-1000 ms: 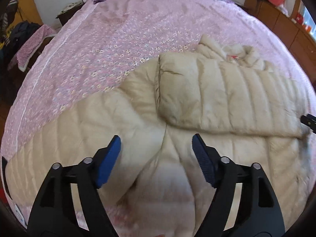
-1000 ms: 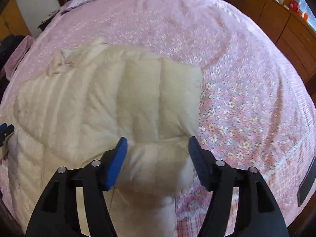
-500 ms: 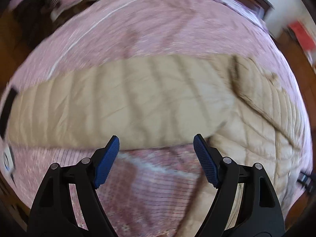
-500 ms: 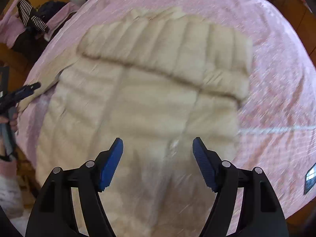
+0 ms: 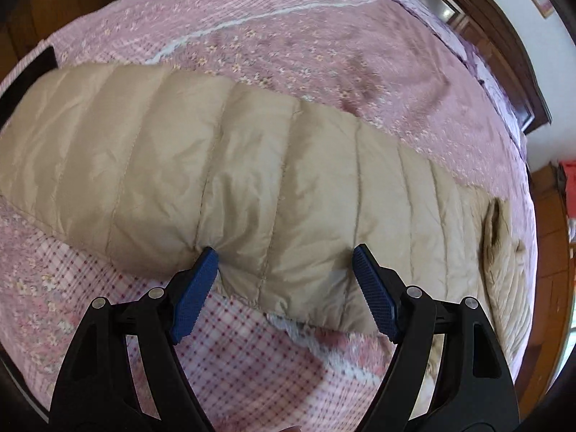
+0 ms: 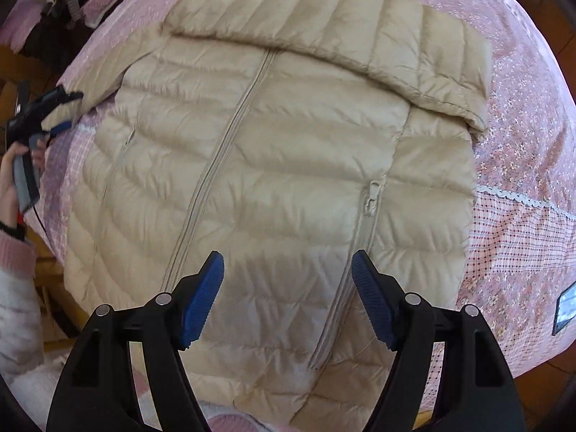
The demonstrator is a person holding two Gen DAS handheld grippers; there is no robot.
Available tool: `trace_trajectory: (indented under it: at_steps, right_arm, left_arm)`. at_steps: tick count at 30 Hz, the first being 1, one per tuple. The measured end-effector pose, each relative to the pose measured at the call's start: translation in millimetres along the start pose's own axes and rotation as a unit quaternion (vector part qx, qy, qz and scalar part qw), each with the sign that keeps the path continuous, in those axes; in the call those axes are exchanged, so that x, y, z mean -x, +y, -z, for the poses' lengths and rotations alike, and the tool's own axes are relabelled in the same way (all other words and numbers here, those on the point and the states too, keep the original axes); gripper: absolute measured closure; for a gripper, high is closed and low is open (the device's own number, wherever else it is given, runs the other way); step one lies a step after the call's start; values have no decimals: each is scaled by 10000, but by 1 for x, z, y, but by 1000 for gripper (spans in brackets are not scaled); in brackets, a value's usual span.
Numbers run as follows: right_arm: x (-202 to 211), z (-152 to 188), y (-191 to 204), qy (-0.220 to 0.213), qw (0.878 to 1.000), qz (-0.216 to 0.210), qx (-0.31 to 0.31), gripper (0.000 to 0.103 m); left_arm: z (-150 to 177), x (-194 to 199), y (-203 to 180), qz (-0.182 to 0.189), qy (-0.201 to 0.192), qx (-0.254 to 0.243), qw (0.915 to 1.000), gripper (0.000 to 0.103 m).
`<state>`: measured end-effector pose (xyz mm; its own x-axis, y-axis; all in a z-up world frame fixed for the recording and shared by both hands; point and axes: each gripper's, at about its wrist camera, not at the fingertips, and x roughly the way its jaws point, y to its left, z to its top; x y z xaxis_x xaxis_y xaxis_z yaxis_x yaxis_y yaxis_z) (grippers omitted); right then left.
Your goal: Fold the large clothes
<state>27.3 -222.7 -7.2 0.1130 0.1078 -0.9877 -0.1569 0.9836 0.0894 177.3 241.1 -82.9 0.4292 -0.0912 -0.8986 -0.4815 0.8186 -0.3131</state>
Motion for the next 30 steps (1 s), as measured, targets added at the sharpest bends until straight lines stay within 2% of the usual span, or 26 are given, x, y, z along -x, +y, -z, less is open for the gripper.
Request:
trace_trajectory:
  at_steps: [2,6,11,13,16,18,21,25,30]
  right_arm:
    - [-3,0,3,75,9999,66,48,31]
    - [-11,-2,9,208,9996,165,76,31]
    - [-18,-3,16,366,9988,288,171,30]
    - [-25,-2,17,461,9982,346,164,28]
    - [-32,0,19,500,9980,351,137,27]
    - [-33,2,19,486,9983,300,122,27]
    - [-28,4,15,396,9988,242,125,27]
    - [-15,5,1,265,9994,196,122,27]
    - [-11,8,-12,277,9994,208,81,27]
  left_arm:
    - [-5,-11,-4,-69,29,25,10000,25]
    - [-10,-30,-18,-237,167,-200,9994,12]
    - [-17,-48,-37,-639,338,-427,9965,11]
    - [-18,-51,-46,-750,305,-622,9948,16]
    - [-17,-46,-59,-797,149,-917,9925,41]
    - [-19,-41,-67,-763,53,-1138,9905,69]
    - [-19,-29,-82,-574,-128,-1413,9882,90]
    - [-15,2,-103,-569,-605,-1890,9785,93]
    - [-16,54,-122,-273,-1159,-2191,9684,93]
